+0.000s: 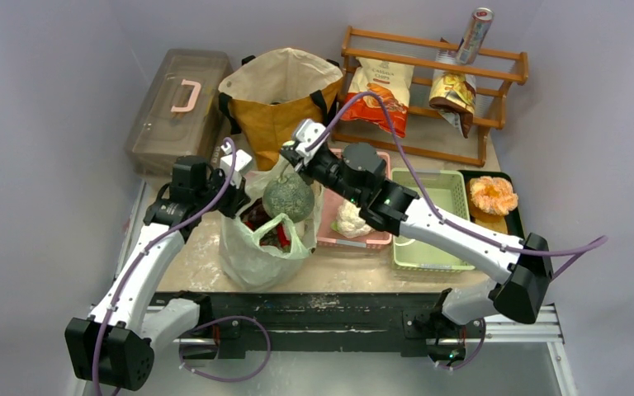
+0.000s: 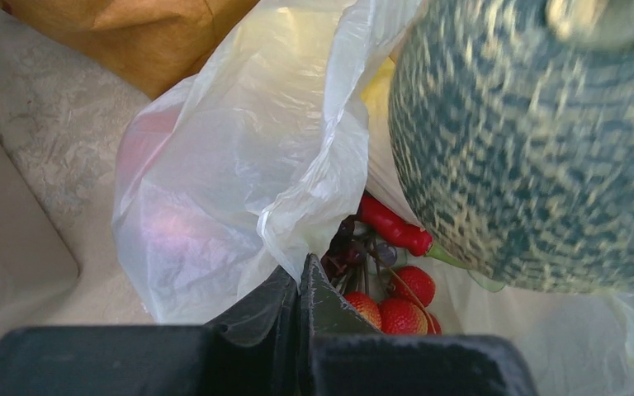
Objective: Untie the knot of the grocery bags and take out the mixed food
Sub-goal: Pick up the fake fruit from the takeout bag, then place the fake fruit in the bin.
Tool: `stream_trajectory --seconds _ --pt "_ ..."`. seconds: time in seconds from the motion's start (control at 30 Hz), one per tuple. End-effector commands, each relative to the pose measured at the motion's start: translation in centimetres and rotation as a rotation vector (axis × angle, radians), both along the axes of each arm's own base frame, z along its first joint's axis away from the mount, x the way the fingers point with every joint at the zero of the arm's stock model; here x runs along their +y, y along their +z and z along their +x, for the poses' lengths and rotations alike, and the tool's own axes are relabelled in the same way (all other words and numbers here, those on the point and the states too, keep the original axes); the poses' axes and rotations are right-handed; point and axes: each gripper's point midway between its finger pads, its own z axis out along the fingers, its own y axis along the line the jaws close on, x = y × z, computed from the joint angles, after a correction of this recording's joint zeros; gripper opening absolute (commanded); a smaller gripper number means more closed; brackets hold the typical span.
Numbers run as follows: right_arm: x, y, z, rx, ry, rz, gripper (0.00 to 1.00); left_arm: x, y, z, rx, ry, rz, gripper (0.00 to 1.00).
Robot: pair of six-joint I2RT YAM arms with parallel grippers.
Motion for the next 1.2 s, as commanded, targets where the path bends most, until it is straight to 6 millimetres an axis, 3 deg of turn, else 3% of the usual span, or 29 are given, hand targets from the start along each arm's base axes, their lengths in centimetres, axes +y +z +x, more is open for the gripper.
stream_trajectory --seconds 0.0,0.2,0.37,0.53,0.9,1.17 --pt "-3.3 7.6 1.5 -0.082 -0.076 0.123 0.0 0.0 1.8 0.7 -0.033 0.021 -0.019 0.0" --pt "-5.2 12.0 0.1 -0.162 -0.07 0.173 0.0 0.0 1.4 0.9 -0.022 0.022 -0.016 0.0" --pt "-8.8 14.1 1.9 -0.194 -0.2 0.175 0.0 0.1 1.5 1.0 -0.03 0.026 -0.014 0.0" --pt "-12.5 12.2 4.8 -0.125 -0.307 0.128 0.0 0.2 1.6 1.0 -0.039 0.029 -0.008 0.0" --pt "-17.6 7.1 9.0 -0.096 -0.479 -0.008 0.0 0.4 2.2 1.0 -0.055 0.036 -0.001 0.0" --pt "-23.2 4.6 9.5 -0.101 -0.609 -0.12 0.0 0.3 2.4 1.0 -0.059 0.029 -0.007 0.0"
